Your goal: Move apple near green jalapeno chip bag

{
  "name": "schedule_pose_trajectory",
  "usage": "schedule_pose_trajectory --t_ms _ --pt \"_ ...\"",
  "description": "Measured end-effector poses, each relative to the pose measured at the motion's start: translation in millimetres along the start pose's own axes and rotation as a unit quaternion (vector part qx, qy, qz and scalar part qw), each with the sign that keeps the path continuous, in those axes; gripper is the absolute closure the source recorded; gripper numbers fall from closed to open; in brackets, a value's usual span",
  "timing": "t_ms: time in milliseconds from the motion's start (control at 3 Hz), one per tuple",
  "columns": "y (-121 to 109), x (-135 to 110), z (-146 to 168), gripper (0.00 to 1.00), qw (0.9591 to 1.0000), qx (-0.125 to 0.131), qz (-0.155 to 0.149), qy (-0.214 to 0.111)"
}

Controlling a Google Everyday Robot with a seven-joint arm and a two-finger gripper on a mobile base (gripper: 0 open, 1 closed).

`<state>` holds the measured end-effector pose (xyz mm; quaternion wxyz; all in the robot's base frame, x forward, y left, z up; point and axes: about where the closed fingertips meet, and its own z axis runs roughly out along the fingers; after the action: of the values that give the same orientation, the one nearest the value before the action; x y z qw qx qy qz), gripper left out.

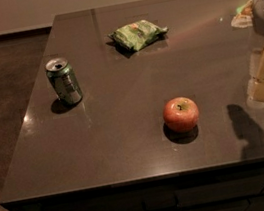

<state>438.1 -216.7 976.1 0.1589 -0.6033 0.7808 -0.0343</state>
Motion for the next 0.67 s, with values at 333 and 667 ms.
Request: schedule_pose_trajectory --t_ms 333,667 --pt "0.0 0.0 0.0 0.00 1.0000 0.000 0.000 0.000" --pt "4.5 -12.4 6.2 0.00 0.9998 -0.006 -0.015 -0.009"
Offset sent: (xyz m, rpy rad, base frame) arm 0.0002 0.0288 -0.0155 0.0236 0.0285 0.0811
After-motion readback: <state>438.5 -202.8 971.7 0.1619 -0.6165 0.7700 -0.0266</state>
